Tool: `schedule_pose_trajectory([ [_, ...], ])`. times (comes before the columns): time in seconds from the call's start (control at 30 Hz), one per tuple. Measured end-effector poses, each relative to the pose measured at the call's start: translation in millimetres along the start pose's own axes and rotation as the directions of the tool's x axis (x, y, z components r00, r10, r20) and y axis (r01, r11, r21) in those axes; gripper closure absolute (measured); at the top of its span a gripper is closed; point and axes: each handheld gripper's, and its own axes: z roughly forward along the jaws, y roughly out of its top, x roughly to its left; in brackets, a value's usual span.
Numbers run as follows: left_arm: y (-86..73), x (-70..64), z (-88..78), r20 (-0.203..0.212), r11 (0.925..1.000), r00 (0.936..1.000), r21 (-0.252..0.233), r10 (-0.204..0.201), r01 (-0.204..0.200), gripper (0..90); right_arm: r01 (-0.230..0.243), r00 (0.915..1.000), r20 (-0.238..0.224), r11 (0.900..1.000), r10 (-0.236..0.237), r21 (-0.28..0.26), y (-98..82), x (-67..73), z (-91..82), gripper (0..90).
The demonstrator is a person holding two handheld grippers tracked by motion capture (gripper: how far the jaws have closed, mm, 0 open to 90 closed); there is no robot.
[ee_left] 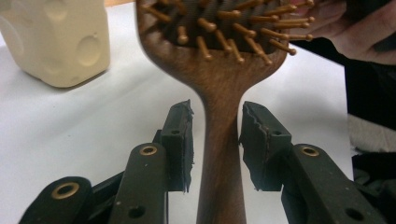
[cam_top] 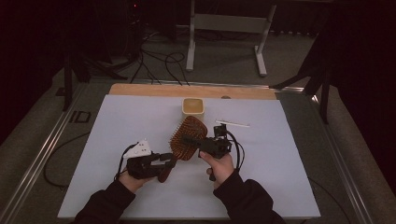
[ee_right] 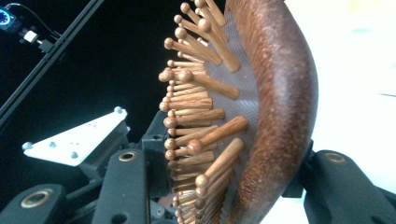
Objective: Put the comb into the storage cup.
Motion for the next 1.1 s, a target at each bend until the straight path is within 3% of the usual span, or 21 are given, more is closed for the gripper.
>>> schedule_pose_trajectory([
  [0.3,0.5,2.0,-1.6,-0.01,0.9997,0.9999,0.025,-0.006,0.006,46.7,0.077,0.997,0.004,0.997,-0.077,-0.012,6.9,6.3,-5.8,50.8],
  [0.5,-0.1,6.0,-3.2,-0.028,0.9987,0.999,0.037,-0.034,0.035,33.6,0.097,0.9953,0.008,0.995,-0.096,-0.032,14.4,7.6,-14.2,50.9],
  [0.8,-0.5,8.5,-11.5,-0.048,0.9985,0.9987,0.051,-0.018,0.02,21.9,0.118,0.9929,0.024,0.991,-0.116,-0.063,25.7,8.7,-27.2,51.2],
  [0.87,-1.1,9.9,-13.1,-0.003,0.9979,0.9999,0.063,-0.015,0.016,12.0,0.124,0.9921,0.026,0.99,-0.123,-0.07,28.2,9.3,-29.9,51.2],
  [0.97,-1.3,10.8,-15.5,0.03,0.9972,0.9993,0.071,-0.023,0.021,3.5,0.13,0.9914,0.026,0.988,-0.128,-0.079,32.0,10.8,-33.7,51.2],
  [1.1,-0.7,10.5,-20.6,0.027,0.9975,0.9996,0.07,-0.002,0.0,0.0,0.142,0.9896,0.034,0.986,-0.139,-0.086,37.6,12.8,-37.7,51.2],
])
